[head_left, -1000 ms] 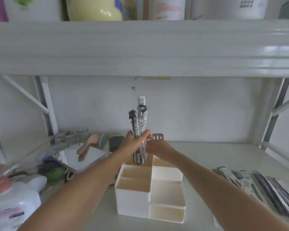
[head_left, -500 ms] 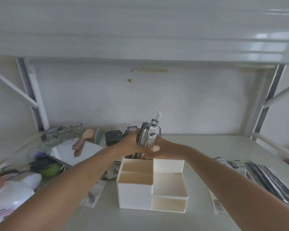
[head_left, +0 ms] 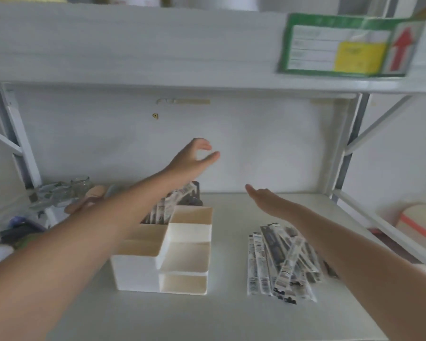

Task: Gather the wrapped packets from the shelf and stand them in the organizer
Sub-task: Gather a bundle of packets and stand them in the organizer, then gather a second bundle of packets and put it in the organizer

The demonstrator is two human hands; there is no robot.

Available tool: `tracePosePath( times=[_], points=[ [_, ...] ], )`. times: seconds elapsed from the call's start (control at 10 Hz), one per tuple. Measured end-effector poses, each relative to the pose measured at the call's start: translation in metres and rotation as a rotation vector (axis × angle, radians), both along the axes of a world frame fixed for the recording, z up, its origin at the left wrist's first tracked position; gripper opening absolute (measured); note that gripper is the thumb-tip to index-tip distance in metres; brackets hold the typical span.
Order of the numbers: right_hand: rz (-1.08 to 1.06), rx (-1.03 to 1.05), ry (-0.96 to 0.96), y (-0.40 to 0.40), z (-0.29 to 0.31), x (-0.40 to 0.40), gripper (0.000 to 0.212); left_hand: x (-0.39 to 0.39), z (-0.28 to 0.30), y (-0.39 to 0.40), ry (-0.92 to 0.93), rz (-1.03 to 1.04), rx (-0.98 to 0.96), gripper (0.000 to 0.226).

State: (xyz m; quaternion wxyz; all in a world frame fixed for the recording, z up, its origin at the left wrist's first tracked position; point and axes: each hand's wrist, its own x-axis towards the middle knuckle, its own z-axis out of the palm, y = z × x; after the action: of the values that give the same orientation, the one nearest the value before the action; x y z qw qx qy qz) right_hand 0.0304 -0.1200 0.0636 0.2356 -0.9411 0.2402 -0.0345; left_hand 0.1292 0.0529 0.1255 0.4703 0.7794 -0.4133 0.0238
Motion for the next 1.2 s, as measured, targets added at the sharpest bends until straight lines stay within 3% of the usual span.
tracePosePath(
  times=[0.1,0.2,0.3,0.4,0.5,0.6,0.7,0.8,0.9,1.0,1.1,1.2],
  points=[
    [-0.188,0.262,-0.019,-0.036,-0.013,-0.029,0.050,-0.031,-0.016,-0.053,-0.181,0.069,0.243,0.049],
    [-0.269,0.503,0.061,-0.059,-0.022,-0.057,0.045,-0.067,-0.048,-0.098,-0.062,0.191,0.488,0.058],
    [-0.225,0.817,0.222,-0.070,-0.030,-0.079,0.038,-0.099,-0.082,-0.126,0.215,0.199,0.782,0.062],
    [-0.184,0.684,0.415,-0.072,-0.041,-0.092,0.046,-0.122,-0.114,-0.137,0.379,0.182,0.944,0.059],
    [-0.153,0.501,0.442,-0.073,-0.059,-0.102,0.052,-0.118,-0.144,-0.153,0.281,0.287,1.028,0.081],
    [-0.118,0.407,0.252,-0.081,-0.072,-0.106,0.045,-0.123,-0.151,-0.169,0.268,0.334,1.083,0.095],
    [-0.121,0.418,0.131,-0.086,-0.073,-0.106,0.045,-0.138,-0.141,-0.184,0.264,0.360,1.075,0.083],
    [-0.069,0.315,0.144,-0.091,-0.074,-0.104,0.045,-0.144,-0.149,-0.202,0.246,0.337,1.056,0.073],
    [-0.144,0.515,0.091,-0.102,-0.086,-0.102,0.037,-0.144,-0.148,-0.210,0.267,0.288,0.981,0.057],
    [-0.134,0.494,0.099,-0.110,-0.084,-0.106,0.023,-0.144,-0.148,-0.210,0.325,0.282,0.879,0.059],
    [-0.044,0.543,0.242,-0.110,-0.083,-0.105,0.027,-0.141,-0.154,-0.204,0.433,0.323,0.762,0.057],
    [-0.059,0.581,0.243,-0.112,-0.082,-0.102,0.026,-0.137,-0.160,-0.197,0.568,0.353,0.621,0.055]
  ],
)
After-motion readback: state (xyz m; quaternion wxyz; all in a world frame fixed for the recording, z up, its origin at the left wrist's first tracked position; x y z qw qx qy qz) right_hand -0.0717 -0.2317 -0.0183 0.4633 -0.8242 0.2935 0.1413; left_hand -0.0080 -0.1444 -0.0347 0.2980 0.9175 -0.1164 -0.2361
